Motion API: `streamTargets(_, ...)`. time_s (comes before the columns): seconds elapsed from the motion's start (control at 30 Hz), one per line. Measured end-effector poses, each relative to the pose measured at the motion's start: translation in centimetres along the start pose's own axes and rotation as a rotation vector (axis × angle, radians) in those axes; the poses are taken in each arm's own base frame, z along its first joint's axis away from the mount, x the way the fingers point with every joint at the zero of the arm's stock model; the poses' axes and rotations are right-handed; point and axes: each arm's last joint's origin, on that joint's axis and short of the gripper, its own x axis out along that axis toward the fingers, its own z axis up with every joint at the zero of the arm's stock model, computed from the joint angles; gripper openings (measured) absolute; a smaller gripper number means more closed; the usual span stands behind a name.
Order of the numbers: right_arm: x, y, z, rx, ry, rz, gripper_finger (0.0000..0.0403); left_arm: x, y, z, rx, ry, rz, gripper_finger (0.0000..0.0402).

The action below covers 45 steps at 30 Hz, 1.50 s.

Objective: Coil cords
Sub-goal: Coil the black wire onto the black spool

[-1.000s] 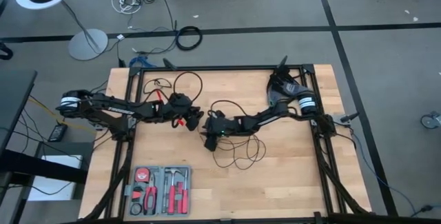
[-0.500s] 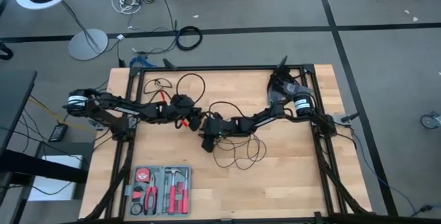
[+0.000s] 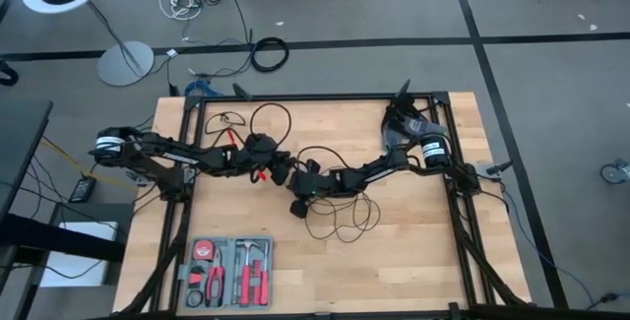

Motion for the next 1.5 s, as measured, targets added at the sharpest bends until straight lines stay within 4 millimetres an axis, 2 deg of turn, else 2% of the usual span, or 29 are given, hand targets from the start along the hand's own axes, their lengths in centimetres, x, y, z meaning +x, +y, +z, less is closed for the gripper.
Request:
streamTargets(0.83,-2.9,-0.6,4.2,-0.124,-0.130,-0.008,0.0000,0.0,-0.1,0.2,-0.006,-0.020,-0.010,0.0000)
streamTargets(1.03,-4.2,-1.1,5.5,-0.193,-0.162,-0.125,0.0000,0.0,0.0,0.0,0.005,0.010,-0.014,0.0000)
streamTargets(1.17,-5.8,-1.7,6.8,-0.199,-0.168,-0.202,0.0000,0.0,0.1,-0.3,0.017,0.043,-0.017,0.0000)
streamTargets(1.37,-6.4,-3.3,6.1,-0.134,-0.026,-0.264,0.0000,0.0,0.0,-0.5,0.019,0.070,-0.057,0.0000)
streamTargets(1.5,-6.0,-3.3,5.2,-0.077,0.045,-0.175,0.0000,0.0,0.0,-0.5,0.038,0.074,-0.050,0.0000)
